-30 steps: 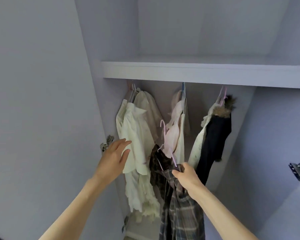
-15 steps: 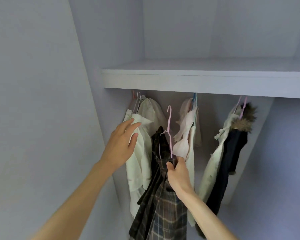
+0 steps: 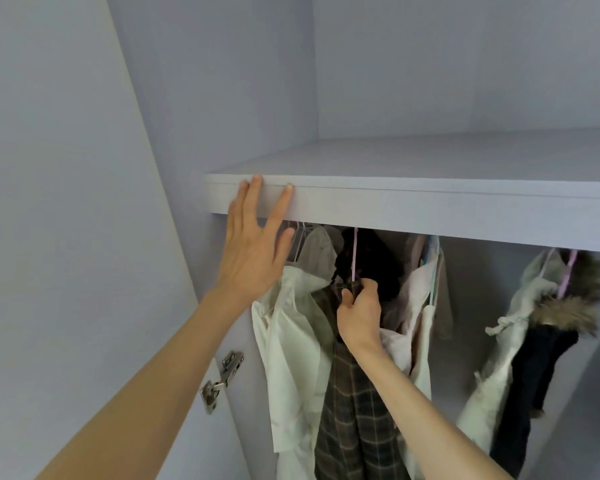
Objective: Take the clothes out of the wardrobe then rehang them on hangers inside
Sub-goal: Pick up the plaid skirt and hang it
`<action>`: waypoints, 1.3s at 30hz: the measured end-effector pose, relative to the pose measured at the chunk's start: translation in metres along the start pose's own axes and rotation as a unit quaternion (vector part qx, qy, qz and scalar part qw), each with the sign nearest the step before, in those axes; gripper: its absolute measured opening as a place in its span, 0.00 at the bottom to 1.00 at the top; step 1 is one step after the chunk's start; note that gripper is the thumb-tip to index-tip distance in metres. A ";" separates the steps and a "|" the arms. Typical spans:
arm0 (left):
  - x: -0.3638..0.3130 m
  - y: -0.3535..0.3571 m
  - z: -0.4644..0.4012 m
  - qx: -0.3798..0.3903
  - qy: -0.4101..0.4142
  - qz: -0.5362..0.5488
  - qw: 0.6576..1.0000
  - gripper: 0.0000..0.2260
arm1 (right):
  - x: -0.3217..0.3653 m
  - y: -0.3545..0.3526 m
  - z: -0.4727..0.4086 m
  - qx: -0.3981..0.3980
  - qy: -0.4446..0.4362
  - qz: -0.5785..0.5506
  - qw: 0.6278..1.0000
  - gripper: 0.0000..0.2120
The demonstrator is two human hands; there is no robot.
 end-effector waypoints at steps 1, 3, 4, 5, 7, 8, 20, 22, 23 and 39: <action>0.002 -0.001 -0.001 -0.006 0.000 -0.006 1.000 0.23 | 0.002 0.003 -0.009 -0.003 -0.006 -0.001 1.000 0.14; 0.005 -0.004 -0.006 -0.014 -0.001 -0.012 1.000 0.22 | 0.005 0.009 -0.025 -0.002 -0.015 0.005 1.000 0.13; 0.007 -0.006 -0.011 -0.018 -0.002 -0.007 1.000 0.22 | 0.006 0.012 -0.032 0.000 -0.016 0.009 1.000 0.13; 0.008 -0.008 -0.016 -0.022 -0.002 -0.002 1.000 0.22 | 0.008 0.015 -0.039 0.001 -0.016 0.014 1.000 0.12; 0.009 -0.010 -0.021 -0.032 0.006 0.000 0.999 0.21 | 0.008 0.022 -0.049 0.003 -0.021 0.032 0.999 0.10; 0.010 -0.011 -0.022 -0.037 0.011 -0.004 0.999 0.21 | 0.008 0.026 -0.052 0.003 -0.028 0.042 0.999 0.09; 0.012 -0.007 -0.020 -0.051 0.014 0.013 0.999 0.21 | 0.001 0.080 -0.047 0.094 -0.059 0.154 0.982 0.14; 0.011 -0.007 -0.020 -0.046 0.007 0.019 0.999 0.21 | 0.003 0.086 -0.047 0.108 -0.061 0.167 0.978 0.15; 0.011 -0.007 -0.019 -0.043 0.004 0.020 0.999 0.21 | 0.003 0.089 -0.046 0.115 -0.061 0.175 0.976 0.16; 0.029 -0.036 0.081 0.090 -0.052 -0.010 0.994 0.25 | 0.014 0.062 0.004 0.193 -0.173 0.354 0.899 0.27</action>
Point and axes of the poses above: each hand's wrist, its own z-axis away from the middle knuckle, its own y-axis out of the palm, x = y × z, the point moved 1 cm from there along -z, towards the middle knuckle, and after that the axes turned 3 degrees about y, right-handed, at the moved point
